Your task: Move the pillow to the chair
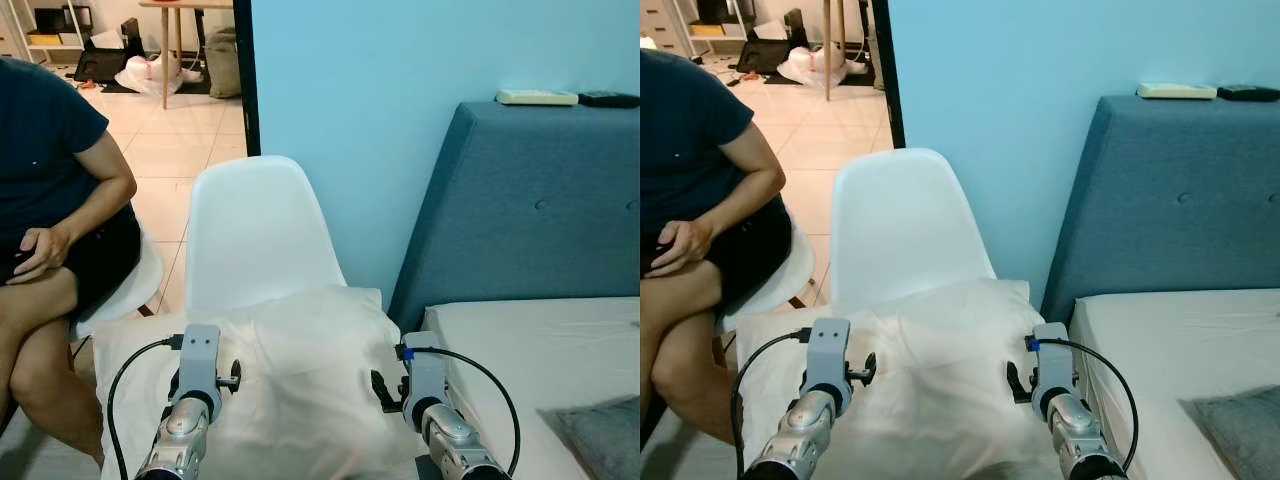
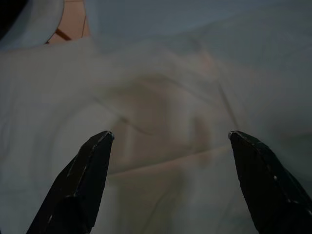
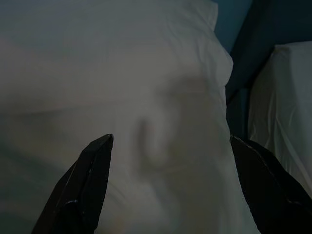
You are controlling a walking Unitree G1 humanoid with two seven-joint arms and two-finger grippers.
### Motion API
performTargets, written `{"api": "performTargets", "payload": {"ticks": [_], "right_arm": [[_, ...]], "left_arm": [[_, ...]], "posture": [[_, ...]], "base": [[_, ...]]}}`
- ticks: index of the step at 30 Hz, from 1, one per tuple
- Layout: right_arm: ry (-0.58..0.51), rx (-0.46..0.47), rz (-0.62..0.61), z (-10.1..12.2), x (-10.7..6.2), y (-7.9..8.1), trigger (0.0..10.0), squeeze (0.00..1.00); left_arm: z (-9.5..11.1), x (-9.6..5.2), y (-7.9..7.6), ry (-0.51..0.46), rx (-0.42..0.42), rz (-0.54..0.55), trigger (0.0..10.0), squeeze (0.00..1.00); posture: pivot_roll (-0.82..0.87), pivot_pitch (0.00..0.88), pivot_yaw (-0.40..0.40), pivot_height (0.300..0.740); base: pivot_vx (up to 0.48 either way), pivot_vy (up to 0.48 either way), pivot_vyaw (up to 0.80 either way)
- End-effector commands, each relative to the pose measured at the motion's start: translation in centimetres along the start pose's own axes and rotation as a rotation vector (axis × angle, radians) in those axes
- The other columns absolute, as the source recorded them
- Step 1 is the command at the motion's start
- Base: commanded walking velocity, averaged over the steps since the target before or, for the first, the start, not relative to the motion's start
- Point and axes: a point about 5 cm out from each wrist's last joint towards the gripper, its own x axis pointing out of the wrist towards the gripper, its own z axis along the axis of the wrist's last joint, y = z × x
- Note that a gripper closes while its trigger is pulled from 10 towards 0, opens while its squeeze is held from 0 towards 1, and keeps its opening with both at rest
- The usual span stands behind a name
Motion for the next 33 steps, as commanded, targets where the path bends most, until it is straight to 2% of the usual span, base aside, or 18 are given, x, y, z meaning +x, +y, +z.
{"api": "performTargets", "payload": {"ticks": [1, 5, 14, 26, 33], "right_arm": [[0.008, -0.003, 0.001, -0.41, -0.22, -0.04, 10.0, 0.0], [0.02, -0.015, 0.001, -0.74, -0.38, -0.23, 10.0, 0.0], [0.022, -0.013, 0.01, -0.79, -0.41, -0.15, 10.0, 0.0], [0.01, -0.016, 0.026, -0.34, -0.2, 0.24, 10.0, 0.0], [0.012, -0.005, 0.026, -0.46, -0.22, 0.34, 10.0, 0.0]], "left_arm": [[-0.27, -0.23, -0.16, -0.002, -0.006, 0.001, 10.0, 0.0], [-0.25, -0.31, -0.48, -0.012, -0.009, -0.006, 10.0, 0.0], [-0.03, -0.47, -0.97, -0.037, 0.003, -0.02, 10.0, 0.0], [-0.04, -0.72, -0.29, -0.056, 0.018, -0.01, 10.0, 0.0], [0.37, -0.69, -0.47, -0.075, 0.01, -0.017, 10.0, 0.0]], "posture": [[-0.04, 0.081, -0.046, 0.74], [-0.04, 0.083, -0.057, 0.74], [-0.03, 0.091, -0.072, 0.74], [-0.02, 0.079, -0.077, 0.74], [-0.01, 0.072, -0.076, 0.74]], "base": [[0.0, 0.0, 0.0], [0.0, 0.0, 0.0], [0.0, 0.0, -0.8], [0.0, 0.0, -0.8], [0.0, 0.0, -0.8]]}}
